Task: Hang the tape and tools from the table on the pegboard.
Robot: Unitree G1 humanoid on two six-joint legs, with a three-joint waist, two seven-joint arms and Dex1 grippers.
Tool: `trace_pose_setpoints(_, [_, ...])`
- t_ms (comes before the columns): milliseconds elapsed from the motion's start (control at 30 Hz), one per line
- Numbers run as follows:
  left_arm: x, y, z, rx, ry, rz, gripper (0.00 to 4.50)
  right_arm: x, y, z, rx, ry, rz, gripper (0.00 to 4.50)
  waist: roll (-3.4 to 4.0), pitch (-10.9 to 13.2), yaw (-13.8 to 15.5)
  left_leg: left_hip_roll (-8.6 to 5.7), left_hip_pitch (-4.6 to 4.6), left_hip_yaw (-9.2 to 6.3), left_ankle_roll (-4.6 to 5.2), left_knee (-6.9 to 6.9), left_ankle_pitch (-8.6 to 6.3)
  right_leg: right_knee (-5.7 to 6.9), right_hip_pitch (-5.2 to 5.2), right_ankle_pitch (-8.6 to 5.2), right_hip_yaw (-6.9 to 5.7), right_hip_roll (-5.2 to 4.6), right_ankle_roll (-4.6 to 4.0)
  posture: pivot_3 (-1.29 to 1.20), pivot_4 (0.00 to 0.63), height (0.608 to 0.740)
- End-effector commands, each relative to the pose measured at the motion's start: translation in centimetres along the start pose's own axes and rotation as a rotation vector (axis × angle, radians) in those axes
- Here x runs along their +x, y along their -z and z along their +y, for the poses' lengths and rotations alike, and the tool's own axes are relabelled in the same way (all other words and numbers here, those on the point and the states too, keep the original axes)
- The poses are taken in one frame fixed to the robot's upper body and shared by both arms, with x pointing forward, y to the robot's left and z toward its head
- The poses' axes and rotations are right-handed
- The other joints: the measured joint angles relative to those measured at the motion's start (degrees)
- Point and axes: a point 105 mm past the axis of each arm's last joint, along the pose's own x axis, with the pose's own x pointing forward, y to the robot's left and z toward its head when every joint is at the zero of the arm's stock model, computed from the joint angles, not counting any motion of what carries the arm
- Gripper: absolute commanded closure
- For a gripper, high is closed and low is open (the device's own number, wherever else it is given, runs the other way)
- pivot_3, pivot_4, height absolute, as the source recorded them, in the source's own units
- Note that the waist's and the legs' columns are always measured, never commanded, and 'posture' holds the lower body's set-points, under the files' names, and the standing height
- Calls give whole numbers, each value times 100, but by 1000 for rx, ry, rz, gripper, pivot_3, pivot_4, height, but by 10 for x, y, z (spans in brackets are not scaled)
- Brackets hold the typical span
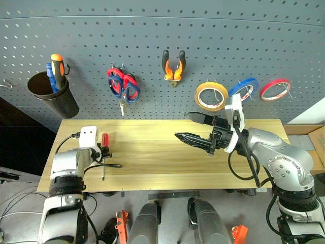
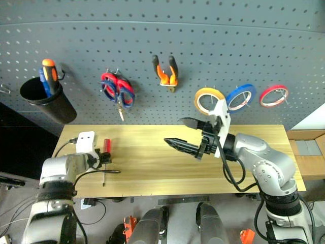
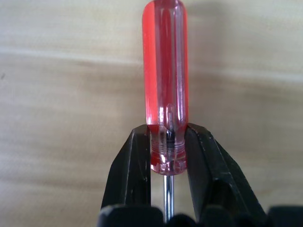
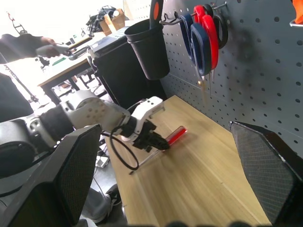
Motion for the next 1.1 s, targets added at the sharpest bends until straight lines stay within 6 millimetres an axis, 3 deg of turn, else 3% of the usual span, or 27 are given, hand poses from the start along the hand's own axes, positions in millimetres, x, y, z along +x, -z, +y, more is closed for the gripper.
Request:
trace_pose_setpoints(33, [-23, -11, 1, 106, -21, -122, 3817, 2, -11, 2, -52, -31, -33, 0, -2, -1, 14, 2, 0, -2, 0, -1, 0, -3, -1, 0, -3, 0, 0, 32, 327, 740])
trace_pose_setpoints(200, [-75, -18, -18, 195, 11, -378, 3818, 6, -10, 2, -38, -116, -39, 0, -10, -13, 61, 2, -8, -2, -31, -45, 18, -46, -10, 3, -8, -2, -2, 86, 262, 740])
trace_pose_setpoints(300, [-96, -19, -32, 218, 2, -486, 3818, 7, -7, -4, -45, -140, -66, 0, -12, -88, 182, 2, -30, -1, -41, -60, 24, -49, -39, 2, -11, -2, -3, 141, 222, 740])
trace_pose_setpoints(400, [-127, -45, -44, 221, -24, -745, 3818, 12, -19, 3, -55, -220, -139, 0, -22, -168, 260, -1, -71, -1, -44, -49, 26, -51, -72, 3, -17, -1, -3, 179, 185, 740])
trace_pose_setpoints(500, [-157, -73, -41, 203, -79, -965, 3818, 18, -31, 5, -87, -268, -182, 0, -24, -245, 363, -4, -78, 0, -54, -38, 31, -47, -73, 4, -17, -2, -3, 200, 159, 740])
trace_pose_setpoints(633, [-166, -89, -31, 191, -125, -1033, 3818, 25, -34, 2, -114, -280, -191, 0, -30, -445, 444, -5, -74, -1, -61, -41, 36, -44, -71, 9, -18, 4, -7, 217, 126, 740])
trace_pose_setpoints(800, [-210, -158, -21, 143, -155, -1273, 3818, 28, -33, -5, -151, -283, -180, 0, -85, -605, 569, -4, -70, -12, -71, -35, 46, -27, -67, 13, -33, 14, -13, 216, 101, 740])
trace_pose_setpoints(900, [-233, -194, -29, 182, -130, -1393, 3818, 30, -35, -5, -164, -290, -188, 0, -90, -683, 603, -7, -71, -11, -72, -9, 47, -24, -58, 23, -29, 18, -7, 203, 88, 740])
trace_pose_setpoints(1100, [-249, -240, -32, 192, -90, -1516, 3818, 33, -40, -3, -188, -285, -209, 0, -97, -795, 610, -14, -69, 1, -71, 18, 46, -22, -53, 33, -22, 31, 8, 182, 69, 740])
